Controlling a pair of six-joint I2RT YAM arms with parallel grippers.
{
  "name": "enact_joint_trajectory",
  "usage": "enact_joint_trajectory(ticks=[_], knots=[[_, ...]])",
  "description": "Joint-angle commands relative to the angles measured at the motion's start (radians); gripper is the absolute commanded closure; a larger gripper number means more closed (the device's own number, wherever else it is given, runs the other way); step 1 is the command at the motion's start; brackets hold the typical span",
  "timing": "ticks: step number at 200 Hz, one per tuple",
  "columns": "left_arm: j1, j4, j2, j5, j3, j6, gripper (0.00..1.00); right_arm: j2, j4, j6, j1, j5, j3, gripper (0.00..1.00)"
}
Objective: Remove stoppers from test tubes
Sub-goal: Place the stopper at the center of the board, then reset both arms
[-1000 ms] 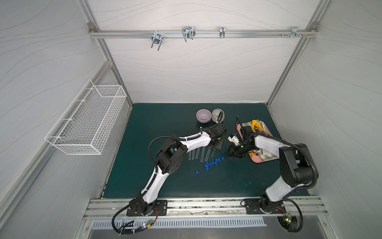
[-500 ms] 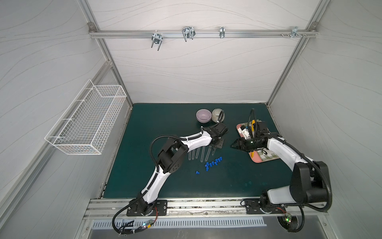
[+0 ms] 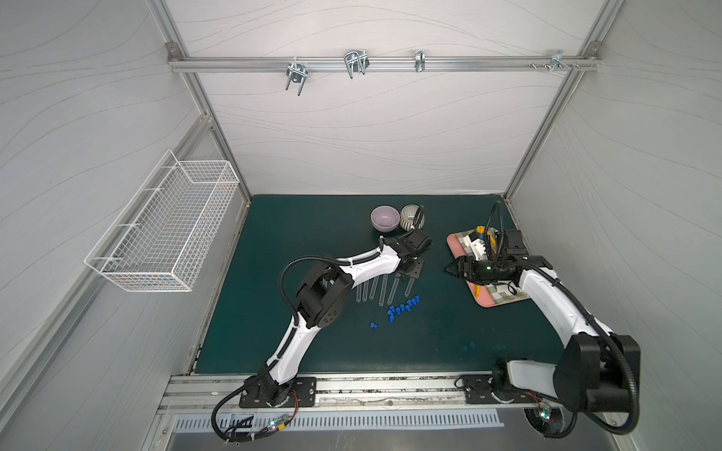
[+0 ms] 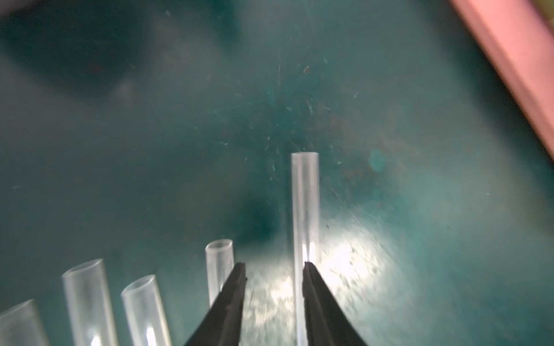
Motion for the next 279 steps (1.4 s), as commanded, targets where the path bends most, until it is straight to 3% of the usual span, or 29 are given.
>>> enact_joint_trajectory(ticks=[1, 20, 28, 68, 96, 119, 126, 134, 159, 208, 244, 257, 269, 279], knots=[[-0.018, -0.045, -0.143, -0.058, 0.034, 0.041, 0.57, -0.046, 0.005, 0.01, -0.014, -0.006, -0.018, 0.25], [-0.017, -0.059, -0.262, -0.09, -0.035, 0.053, 0.46, -0.08, 0.042, 0.022, -0.023, 0.023, -0.033, 0.16], [-0.011, -0.067, -0.317, -0.103, -0.072, 0.061, 0.39, -0.092, 0.053, 0.026, -0.027, 0.05, -0.036, 0.01], [0.089, -0.112, -0.648, -0.14, -0.324, 0.088, 0.01, -0.169, 0.148, 0.053, -0.061, 0.226, -0.067, 0.01], [0.249, -0.1, -0.928, -0.165, -0.546, 0.059, 0.01, -0.289, 0.346, 0.072, -0.092, 0.353, -0.193, 0.01], [0.406, -0.017, -1.136, -0.193, -0.755, 0.036, 0.01, -0.314, 0.485, 0.162, -0.094, 0.663, -0.297, 0.01], [0.456, 0.008, -1.177, -0.195, -0.81, 0.028, 0.01, -0.305, 0.557, 0.176, -0.114, 0.653, -0.338, 0.01], [0.509, 0.042, -1.206, -0.201, -0.865, 0.031, 0.01, -0.291, 0.644, 0.181, -0.16, 0.559, -0.387, 0.01], [0.602, 0.166, -1.22, -0.265, -0.991, 0.092, 0.01, -0.21, 1.032, 0.047, -0.194, 0.376, -0.546, 0.01], [0.664, 0.667, -1.117, -0.383, -1.208, 0.306, 0.01, 0.156, 1.421, 0.026, -0.187, 0.326, -0.541, 0.01], [0.708, 1.132, -0.864, -0.312, -1.306, 0.458, 0.01, 0.293, 1.469, -0.059, -0.143, 0.255, -0.472, 0.01], [0.734, 1.274, -0.785, -0.286, -1.337, 0.456, 0.01, 0.28, 1.437, -0.103, -0.102, 0.311, -0.477, 0.01], [0.748, 1.144, -0.782, -0.258, -1.285, 0.433, 0.01, 0.329, 1.513, -0.107, -0.086, 0.343, -0.497, 0.01], [0.771, 1.149, -0.791, -0.173, -1.292, 0.445, 0.01, 0.357, 1.555, -0.098, -0.079, 0.369, -0.49, 0.01]])
